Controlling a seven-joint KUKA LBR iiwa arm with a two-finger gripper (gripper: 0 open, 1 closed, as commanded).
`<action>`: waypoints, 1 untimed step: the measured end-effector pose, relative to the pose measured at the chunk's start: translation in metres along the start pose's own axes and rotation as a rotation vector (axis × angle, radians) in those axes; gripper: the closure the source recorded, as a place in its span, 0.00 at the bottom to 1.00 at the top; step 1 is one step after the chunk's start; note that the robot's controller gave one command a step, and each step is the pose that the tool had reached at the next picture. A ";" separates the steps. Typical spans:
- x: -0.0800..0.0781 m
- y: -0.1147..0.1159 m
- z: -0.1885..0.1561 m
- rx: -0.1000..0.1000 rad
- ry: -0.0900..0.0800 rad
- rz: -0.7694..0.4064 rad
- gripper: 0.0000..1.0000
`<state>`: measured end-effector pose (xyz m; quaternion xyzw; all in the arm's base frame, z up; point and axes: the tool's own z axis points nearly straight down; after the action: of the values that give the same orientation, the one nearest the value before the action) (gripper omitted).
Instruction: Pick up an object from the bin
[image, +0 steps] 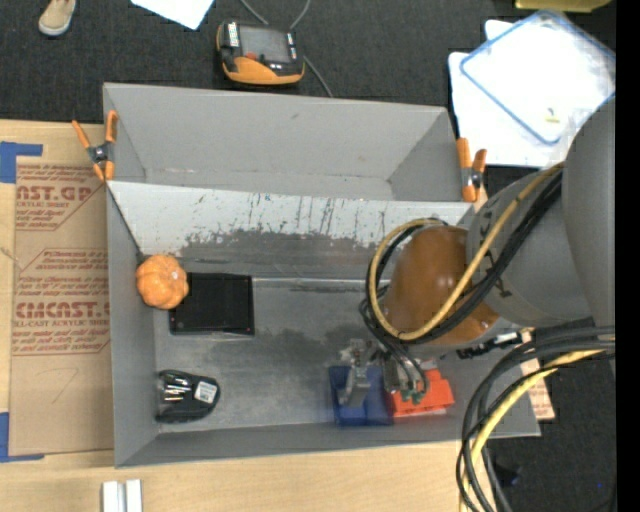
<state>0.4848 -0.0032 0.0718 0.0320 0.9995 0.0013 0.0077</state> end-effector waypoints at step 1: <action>0.003 0.000 -0.033 0.000 0.010 0.000 1.00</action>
Offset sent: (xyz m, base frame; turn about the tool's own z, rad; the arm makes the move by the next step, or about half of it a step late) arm -0.0026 0.0002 0.0778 -0.0001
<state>0.4818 -0.0029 0.1049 0.0318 0.9995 0.0014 0.0027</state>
